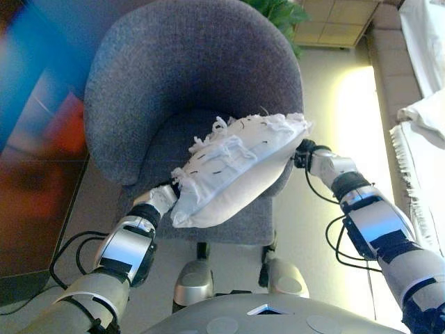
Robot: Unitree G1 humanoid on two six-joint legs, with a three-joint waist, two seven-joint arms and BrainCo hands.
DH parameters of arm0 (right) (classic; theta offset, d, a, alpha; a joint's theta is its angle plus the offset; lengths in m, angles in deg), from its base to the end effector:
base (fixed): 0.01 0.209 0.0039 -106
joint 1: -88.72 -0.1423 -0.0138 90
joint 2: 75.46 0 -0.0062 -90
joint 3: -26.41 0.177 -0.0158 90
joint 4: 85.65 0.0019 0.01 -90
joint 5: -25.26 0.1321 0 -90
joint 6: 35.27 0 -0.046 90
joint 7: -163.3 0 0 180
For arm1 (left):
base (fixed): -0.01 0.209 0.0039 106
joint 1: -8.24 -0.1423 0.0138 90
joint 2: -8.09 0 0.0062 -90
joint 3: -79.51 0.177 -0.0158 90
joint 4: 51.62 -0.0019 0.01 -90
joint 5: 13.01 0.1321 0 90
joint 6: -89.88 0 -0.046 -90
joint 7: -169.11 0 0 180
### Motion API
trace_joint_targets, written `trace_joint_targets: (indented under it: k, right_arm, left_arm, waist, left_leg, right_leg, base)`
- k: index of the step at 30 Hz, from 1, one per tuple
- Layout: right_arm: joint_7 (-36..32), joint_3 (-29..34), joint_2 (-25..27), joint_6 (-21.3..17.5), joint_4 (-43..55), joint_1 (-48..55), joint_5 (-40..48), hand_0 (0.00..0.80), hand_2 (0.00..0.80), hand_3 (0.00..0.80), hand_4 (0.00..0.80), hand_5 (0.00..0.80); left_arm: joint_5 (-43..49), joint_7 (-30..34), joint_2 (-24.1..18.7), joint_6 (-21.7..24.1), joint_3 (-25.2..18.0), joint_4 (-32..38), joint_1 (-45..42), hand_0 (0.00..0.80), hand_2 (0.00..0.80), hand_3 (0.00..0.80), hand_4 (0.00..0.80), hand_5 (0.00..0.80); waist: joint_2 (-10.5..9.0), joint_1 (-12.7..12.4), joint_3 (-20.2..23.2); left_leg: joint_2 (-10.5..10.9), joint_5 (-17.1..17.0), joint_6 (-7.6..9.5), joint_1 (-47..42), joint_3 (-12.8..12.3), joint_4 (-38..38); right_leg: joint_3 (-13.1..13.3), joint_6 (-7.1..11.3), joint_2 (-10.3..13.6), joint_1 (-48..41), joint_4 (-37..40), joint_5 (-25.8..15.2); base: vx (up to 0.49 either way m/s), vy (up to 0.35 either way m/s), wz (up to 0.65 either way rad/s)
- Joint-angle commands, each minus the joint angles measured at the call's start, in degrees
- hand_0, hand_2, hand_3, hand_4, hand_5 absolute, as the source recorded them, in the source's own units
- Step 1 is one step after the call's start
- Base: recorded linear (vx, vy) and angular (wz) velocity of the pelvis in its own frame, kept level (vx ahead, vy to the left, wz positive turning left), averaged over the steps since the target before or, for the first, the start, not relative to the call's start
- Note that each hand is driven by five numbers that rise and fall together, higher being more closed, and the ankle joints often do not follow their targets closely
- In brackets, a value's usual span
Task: Pick up the cushion and take it to the sofa
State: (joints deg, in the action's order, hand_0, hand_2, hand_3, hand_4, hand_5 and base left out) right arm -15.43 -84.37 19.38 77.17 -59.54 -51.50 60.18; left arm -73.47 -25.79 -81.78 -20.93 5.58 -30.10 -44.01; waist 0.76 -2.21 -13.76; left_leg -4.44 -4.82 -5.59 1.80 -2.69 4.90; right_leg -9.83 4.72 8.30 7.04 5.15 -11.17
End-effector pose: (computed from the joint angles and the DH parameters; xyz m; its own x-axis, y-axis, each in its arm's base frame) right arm 0.3206 -0.1893 0.0747 0.7828 -0.0274 -0.6216 0.0072 0.9994 -0.0350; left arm 0.2698 0.1826 0.0016 0.5389 0.0761 -0.8389 -0.4647 0.8575 -0.2207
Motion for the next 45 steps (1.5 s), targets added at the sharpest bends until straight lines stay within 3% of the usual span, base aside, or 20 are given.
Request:
trace_joint_targets:
  k: [1,13,14,15,17,18,19,20,30,32,33,34,45]
  right_arm:
    - [-0.78,-4.00,2.04,2.24,-6.12,-8.57,-1.43,0.800,0.800,0.800,0.800,0.800]
    - [-0.10,-1.43,2.23,3.45,-9.92,-16.95,11.15,0.800,0.800,0.800,0.800,0.800]
    - [0.10,-1.20,2.18,3.52,-9.97,-17.32,11.86,0.800,0.800,0.800,0.800,0.800]
    - [0.17,-1.03,2.15,3.47,-9.95,-17.57,12.21,0.800,0.800,0.800,0.800,0.800]
    - [0.64,-0.97,2.29,3.14,-10.07,-18.11,13.27,0.800,0.800,0.800,0.800,0.800]
    - [0.96,-0.84,2.30,2.94,-10.20,-18.38,13.46,0.800,0.800,0.800,0.800,0.800]
    - [1.49,-0.64,2.25,2.74,-10.29,-18.70,13.74,0.800,0.800,0.800,0.800,0.800]
    - [2.10,-0.59,2.29,2.50,-10.41,-19.12,14.12,0.800,0.800,0.800,0.800,0.800]
    - [6.87,-0.67,3.97,2.35,-11.87,-23.27,16.69,0.791,0.791,0.791,0.791,0.791]
    - [7.19,-0.81,4.22,1.26,-11.86,-24.09,16.58,0.348,0.348,0.348,0.348,0.348]
    - [7.46,-0.82,4.39,0.60,-11.67,-24.45,16.97,0.075,0.075,0.075,0.075,0.075]
    - [7.53,-0.74,4.44,0.02,-11.46,-24.70,17.23,0.000,0.000,0.000,0.000,0.000]
    - [7.70,1.85,5.14,-4.23,-3.62,-24.73,24.36,0.000,0.000,0.000,0.000,0.000]
  left_arm:
    - [-4.56,2.47,3.29,-1.20,0.01,-5.82,15.47,0.800,0.800,0.800,0.800,0.800]
    - [-11.44,1.53,1.95,0.07,0.88,-11.13,25.69,0.800,0.800,0.800,0.800,0.800]
    - [-12.40,1.61,1.86,-0.34,1.03,-11.40,26.25,0.744,0.744,0.744,0.744,0.744]
    - [-13.17,1.57,1.72,-0.64,1.08,-11.69,26.78,0.605,0.605,0.605,0.605,0.605]
    - [-14.25,1.22,1.39,-0.70,1.34,-12.22,27.57,0.467,0.467,0.467,0.467,0.467]
    - [-14.60,1.18,1.27,-0.63,1.34,-12.48,27.83,0.333,0.333,0.333,0.333,0.333]
    - [-15.28,1.03,1.10,-0.85,1.37,-12.77,28.20,0.113,0.113,0.113,0.113,0.113]
    - [-16.00,0.92,1.00,-1.14,1.42,-13.10,28.69,0.000,0.000,0.000,0.000,0.000]
    - [-23.11,0.39,-0.30,-2.06,1.10,-14.90,31.79,0.000,0.000,0.000,0.000,0.000]
    - [-24.84,0.57,-0.47,-2.28,1.06,-15.08,32.11,0.000,0.000,0.000,0.000,0.000]
    - [-25.99,0.67,-0.60,-2.37,0.97,-15.05,32.14,0.000,0.000,0.000,0.000,0.000]
    - [-27.14,0.54,-0.69,-2.13,0.77,-14.96,32.06,0.000,0.000,0.000,0.000,0.000]
    - [-37.55,0.21,-3.42,-3.26,-2.01,-11.82,27.95,0.000,0.000,0.000,0.000,0.000]
  waist:
    - [-0.29,1.50,-3.81]
    - [0.06,2.62,-7.71]
    - [0.04,2.70,-7.87]
    - [0.00,2.77,-8.02]
    - [-0.03,2.91,-8.21]
    - [-0.03,2.94,-8.29]
    - [-0.02,2.96,-8.36]
    - [-0.04,2.98,-8.48]
    - [0.13,2.78,-9.69]
    - [0.25,2.71,-9.82]
    - [0.29,2.68,-9.90]
    - [0.31,2.64,-9.95]
    - [-0.44,1.73,-9.38]
  left_leg:
    - [-0.77,2.88,-0.47,1.90,0.06,-1.35]
    - [0.63,2.37,-0.18,7.24,-0.21,-2.73]
    - [0.75,2.41,-0.10,7.55,-0.26,-3.00]
    - [0.82,2.48,-0.04,7.87,-0.36,-3.32]
    - [0.96,2.59,0.06,8.35,-0.67,-3.91]
    - [1.04,2.67,0.09,8.55,-0.76,-4.21]
    - [1.14,2.76,0.10,8.85,-0.90,-4.56]
    - [1.22,2.83,0.13,9.14,-1.01,-4.87]
    - [1.76,3.67,0.47,11.95,-1.00,-7.61]
    - [1.83,3.68,0.51,12.45,-0.96,-7.89]
    - [1.85,3.70,0.50,12.66,-0.93,-8.02]
    - [1.87,3.74,0.51,12.91,-0.90,-8.20]
    - [2.06,4.86,0.55,13.93,-0.86,-10.20]
  right_leg:
    - [2.22,3.66,2.85,-3.84,-1.37,7.72]
    - [4.25,4.68,4.07,2.99,-4.96,7.24]
    - [4.41,4.76,4.18,3.46,-5.36,7.23]
    - [4.53,4.82,4.31,3.91,-5.80,7.28]
    - [4.65,4.95,4.62,4.61,-6.58,7.35]
    - [4.72,4.98,4.72,4.85,-6.92,7.43]
    - [4.79,5.03,4.86,5.17,-7.28,7.54]
    - [4.83,5.06,5.00,5.52,-7.63,7.61]
    - [5.12,5.28,5.56,8.97,-10.80,8.39]
    - [5.03,5.24,5.54,9.56,-11.13,8.42]
    - [5.00,5.21,5.50,9.77,-11.24,8.46]
    - [5.03,5.15,5.44,10.01,-11.38,8.52]
    - [3.75,4.77,5.43,10.98,-12.68,9.42]
  base:
    - [0.013,0.076,0.00]
    - [-0.006,0.069,0.02]
    - [0.013,0.056,-0.01]
    - [0.020,0.059,-0.02]
    - [0.032,0.063,0.01]
    - [0.036,0.061,0.01]
    - [0.033,0.056,0.02]
    - [0.028,0.051,0.02]
    - [0.015,0.017,0.01]
    - [0.004,0.011,0.03]
    - [0.002,0.006,0.05]
    - [0.004,0.005,0.04]
    - [0.010,-0.018,0.01]
